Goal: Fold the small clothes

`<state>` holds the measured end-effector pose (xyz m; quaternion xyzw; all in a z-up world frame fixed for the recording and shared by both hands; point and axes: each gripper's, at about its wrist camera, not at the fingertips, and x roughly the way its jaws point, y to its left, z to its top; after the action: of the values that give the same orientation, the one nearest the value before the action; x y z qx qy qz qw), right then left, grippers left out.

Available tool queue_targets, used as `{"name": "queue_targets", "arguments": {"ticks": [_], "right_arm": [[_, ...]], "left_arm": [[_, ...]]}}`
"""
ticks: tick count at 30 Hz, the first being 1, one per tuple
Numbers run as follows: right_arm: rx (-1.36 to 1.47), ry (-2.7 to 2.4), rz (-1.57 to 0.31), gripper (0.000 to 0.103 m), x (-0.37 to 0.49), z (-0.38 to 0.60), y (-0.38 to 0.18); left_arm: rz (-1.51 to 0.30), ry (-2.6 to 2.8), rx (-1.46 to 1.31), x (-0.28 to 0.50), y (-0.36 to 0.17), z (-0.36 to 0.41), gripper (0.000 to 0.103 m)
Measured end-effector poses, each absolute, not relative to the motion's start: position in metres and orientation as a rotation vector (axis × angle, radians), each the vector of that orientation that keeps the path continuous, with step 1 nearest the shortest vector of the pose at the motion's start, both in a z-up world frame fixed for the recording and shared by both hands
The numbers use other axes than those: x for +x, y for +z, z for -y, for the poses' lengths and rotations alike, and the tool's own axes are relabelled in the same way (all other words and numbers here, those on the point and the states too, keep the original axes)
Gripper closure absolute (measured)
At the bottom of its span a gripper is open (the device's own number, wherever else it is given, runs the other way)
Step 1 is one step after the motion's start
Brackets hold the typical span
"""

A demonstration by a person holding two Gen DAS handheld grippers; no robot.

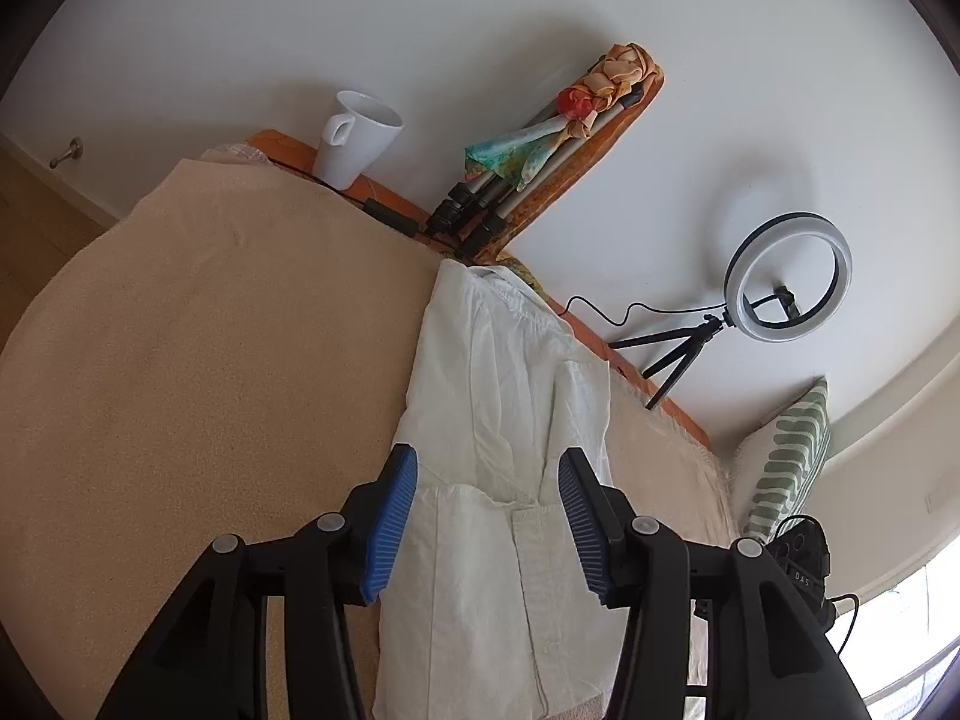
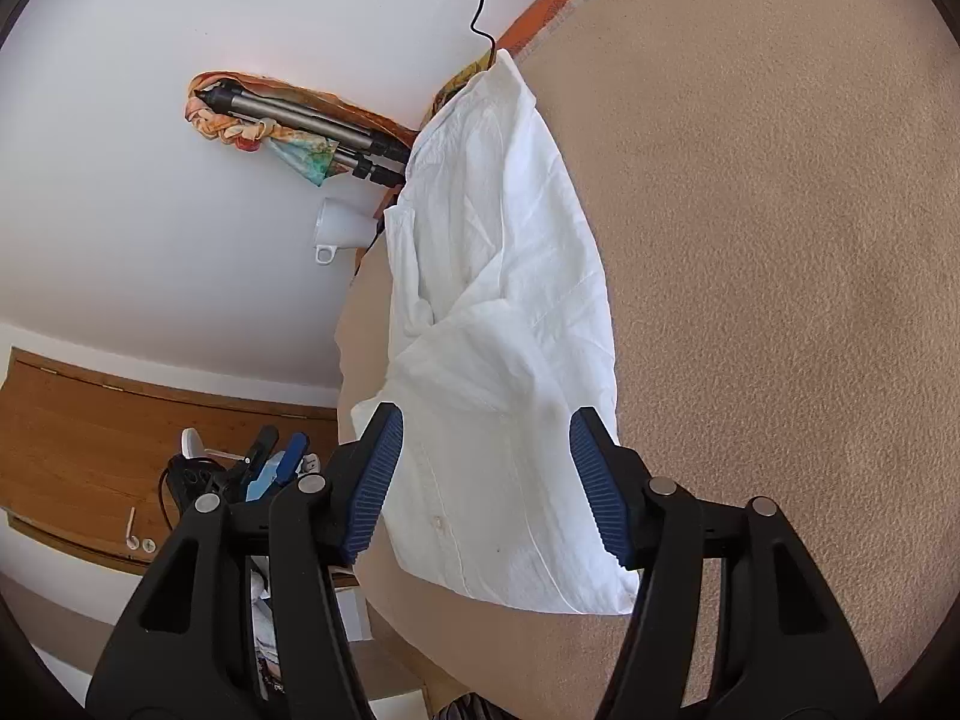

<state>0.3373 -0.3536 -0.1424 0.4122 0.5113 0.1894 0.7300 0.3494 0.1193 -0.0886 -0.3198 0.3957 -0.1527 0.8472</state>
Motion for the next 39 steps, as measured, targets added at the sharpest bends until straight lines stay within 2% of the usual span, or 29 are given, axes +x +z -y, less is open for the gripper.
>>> {"name": "queue_targets", "arguments": {"ticks": [4,10,14,16,17,18,19,20,21,24,30,34,38,39], "right_arm": [[0.741,0.409,-1.087,0.042,0.317,0.353,-0.128],[0.52,0.39,-1.129,0.047,0.293,0.328,-0.142],[0.433,0.403,-1.132,0.052,0.293,0.309,-0.146],[0.395,0.402,-1.132,0.057,0.296,0.3,-0.147],[0.379,0.403,-1.134,0.062,0.297,0.296,-0.148],[0.357,0.396,-1.132,0.07,0.297,0.293,-0.148],[0.331,0.382,-1.128,0.076,0.297,0.291,-0.148],[0.318,0.383,-1.126,0.086,0.296,0.29,-0.148],[0.32,0.386,-1.125,0.09,0.296,0.29,-0.149],[0.34,0.389,-1.109,0.094,0.291,0.299,-0.148],[0.6,0.528,-1.092,0.098,0.275,0.334,-0.146],[0.736,0.565,-1.072,0.099,0.284,0.357,-0.163],[0.699,0.49,-1.12,0.097,0.302,0.357,-0.178],[0.683,0.495,-1.112,0.097,0.303,0.355,-0.175]], "left_arm": [[-0.883,-0.331,-0.616,0.327,-0.106,-0.122,0.052],[-1.021,-0.361,-0.615,0.301,-0.155,-0.103,0.052],[-1.008,-0.368,-0.598,0.299,-0.156,-0.088,0.053],[-0.991,-0.363,-0.552,0.301,-0.15,-0.08,0.056],[-0.987,-0.365,-0.524,0.303,-0.148,-0.076,0.061],[-0.985,-0.357,-0.501,0.304,-0.147,-0.073,0.073],[-0.985,-0.358,-0.492,0.306,-0.147,-0.072,0.076],[-0.984,-0.365,-0.494,0.307,-0.147,-0.071,0.08],[-0.981,-0.361,-0.494,0.308,-0.146,-0.07,0.086],[-0.973,-0.363,-0.484,0.309,-0.144,-0.069,0.094],[-0.91,-0.476,-0.477,0.304,-0.12,-0.061,0.099],[-0.971,-0.451,-0.453,0.326,-0.138,-0.061,0.099],[-0.994,-0.39,-0.476,0.334,-0.157,-0.072,0.098],[-0.989,-0.392,-0.49,0.333,-0.158,-0.075,0.094]]}}
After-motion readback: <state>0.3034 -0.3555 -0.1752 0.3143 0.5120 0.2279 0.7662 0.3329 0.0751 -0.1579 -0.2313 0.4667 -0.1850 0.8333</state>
